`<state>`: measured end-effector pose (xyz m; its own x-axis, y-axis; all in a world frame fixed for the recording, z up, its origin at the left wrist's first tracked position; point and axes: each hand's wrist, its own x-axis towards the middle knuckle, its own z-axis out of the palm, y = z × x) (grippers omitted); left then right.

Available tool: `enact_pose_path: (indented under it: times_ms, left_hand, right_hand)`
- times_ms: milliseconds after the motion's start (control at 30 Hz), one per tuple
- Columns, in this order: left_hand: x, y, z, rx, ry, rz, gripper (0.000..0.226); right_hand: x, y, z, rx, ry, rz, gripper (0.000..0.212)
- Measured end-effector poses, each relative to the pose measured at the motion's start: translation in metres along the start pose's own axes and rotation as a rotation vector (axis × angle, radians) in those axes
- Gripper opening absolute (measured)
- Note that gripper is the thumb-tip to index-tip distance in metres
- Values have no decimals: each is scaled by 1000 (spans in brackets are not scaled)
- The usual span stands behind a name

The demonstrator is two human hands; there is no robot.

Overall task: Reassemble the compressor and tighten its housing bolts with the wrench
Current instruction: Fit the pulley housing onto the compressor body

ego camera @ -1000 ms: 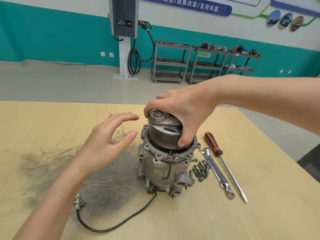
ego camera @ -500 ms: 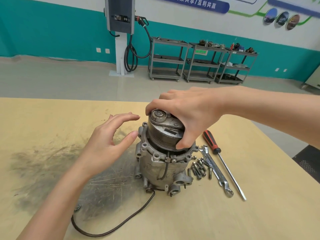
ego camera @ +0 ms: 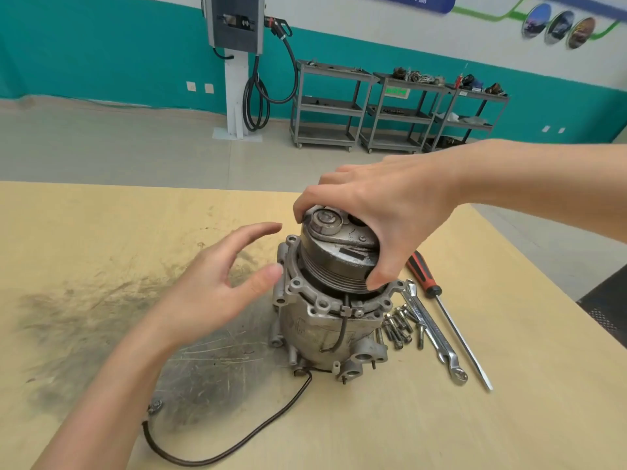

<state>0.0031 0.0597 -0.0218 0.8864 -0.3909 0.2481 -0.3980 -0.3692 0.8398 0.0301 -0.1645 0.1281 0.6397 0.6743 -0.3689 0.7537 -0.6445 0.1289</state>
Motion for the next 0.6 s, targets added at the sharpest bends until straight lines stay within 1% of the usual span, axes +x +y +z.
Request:
enact_pose_path:
  times_ms: [67,100,133,167,267,400,600]
  left_hand:
    - [0,0,4,12,-145,-43,108]
    - [0,1,7,24,-190,-53,121]
    - [0,1,10,26,-205,-60,130]
    - [1,1,11,20,-196,-65,135]
    - [2,1,13,-10,-155,-81,135]
    - [2,0,14,1,-163,-89,128]
    - [5,-2,15,14,-167,-92,130]
  right_hand:
    - [1,-1,-1,16,-8,15,89]
    - [1,-1,-1,26,-13,29,89]
    - [1,-2,-2,37,-17,43,89]
    - [1,-3,-2,46,-19,57,89]
    - [2,-7,0,40,-24,81,89]
    - [1,-10,2,38,-23,112,89]
    - [1,-9,9,64,33,177,90]
